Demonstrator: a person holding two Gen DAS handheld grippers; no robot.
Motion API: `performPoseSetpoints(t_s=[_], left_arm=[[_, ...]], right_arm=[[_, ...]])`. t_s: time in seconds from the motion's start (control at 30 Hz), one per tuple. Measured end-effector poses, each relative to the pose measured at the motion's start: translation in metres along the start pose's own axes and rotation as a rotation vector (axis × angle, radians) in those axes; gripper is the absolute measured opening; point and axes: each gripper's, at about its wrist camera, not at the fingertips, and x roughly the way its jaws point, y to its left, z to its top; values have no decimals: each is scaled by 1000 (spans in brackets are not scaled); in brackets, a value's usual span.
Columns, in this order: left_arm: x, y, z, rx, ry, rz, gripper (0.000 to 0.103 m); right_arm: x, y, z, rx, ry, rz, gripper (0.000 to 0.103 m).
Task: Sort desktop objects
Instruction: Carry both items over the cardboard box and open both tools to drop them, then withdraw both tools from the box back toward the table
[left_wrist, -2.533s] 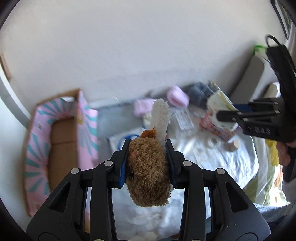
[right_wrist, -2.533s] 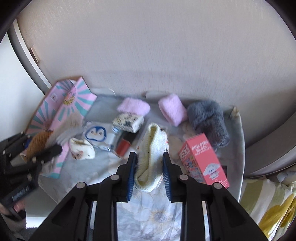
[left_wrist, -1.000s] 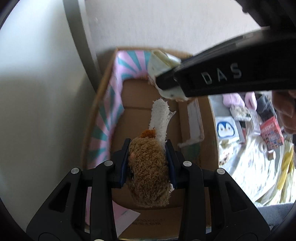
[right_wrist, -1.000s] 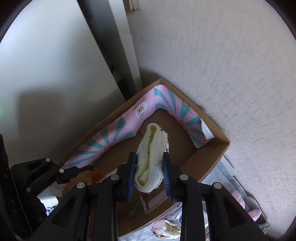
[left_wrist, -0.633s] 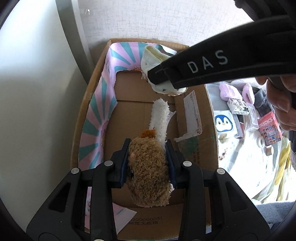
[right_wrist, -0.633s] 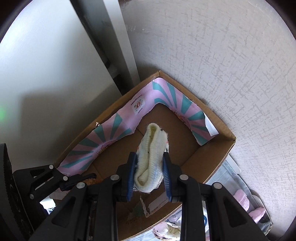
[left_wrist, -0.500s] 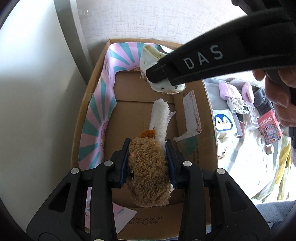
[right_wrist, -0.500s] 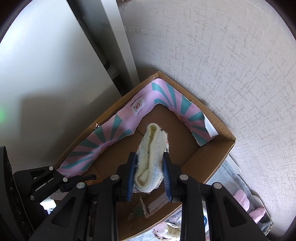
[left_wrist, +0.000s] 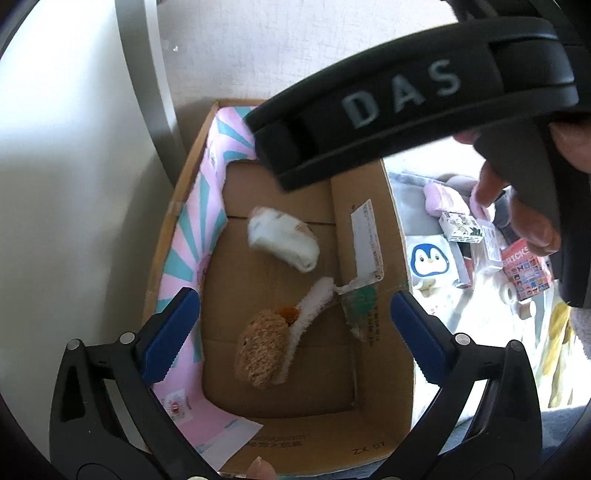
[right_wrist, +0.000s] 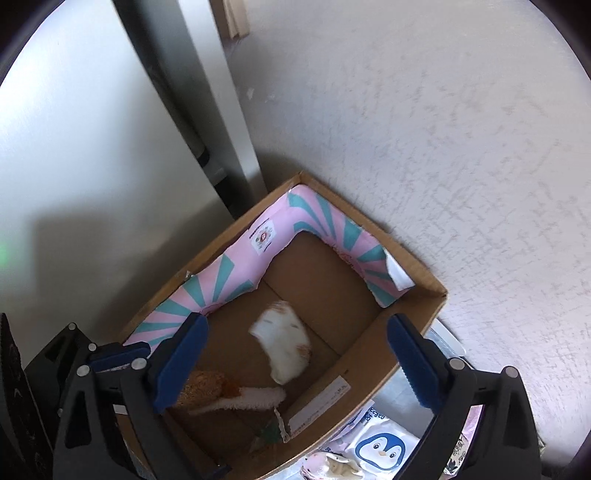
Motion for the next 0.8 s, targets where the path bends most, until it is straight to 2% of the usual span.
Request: performPoseSetpoints(t_s=[0.1, 0.2, 0.33, 0.43, 0.47, 0.63, 0.8], left_arm=[[-3, -1, 0, -14, -7, 15, 103], [-6, 0, 1, -44, -14, -2, 103], [-16, -4, -1, -51, -46, 25, 103], [-29, -1, 4, -60, -73, 12, 103], [-34, 0, 8, -64, -80, 5, 103], [-47, -9, 12, -50, -101, -15, 103], [-65, -20, 17, -16, -132, 3, 103]], right_arm=[[-13, -1, -1, -12, -23, -24, 97], [-28, 2, -3, -39, -51, -50, 97], [-53, -2, -11, -33, -53, -42, 97], [-73, -4, -24, -34, -116, -118, 97], [-78, -5, -27, -36, -125, -120, 97], [-109, -16, -59, -6, -157, -89, 97], [-146, -50, -99, 39, -160, -110, 97]])
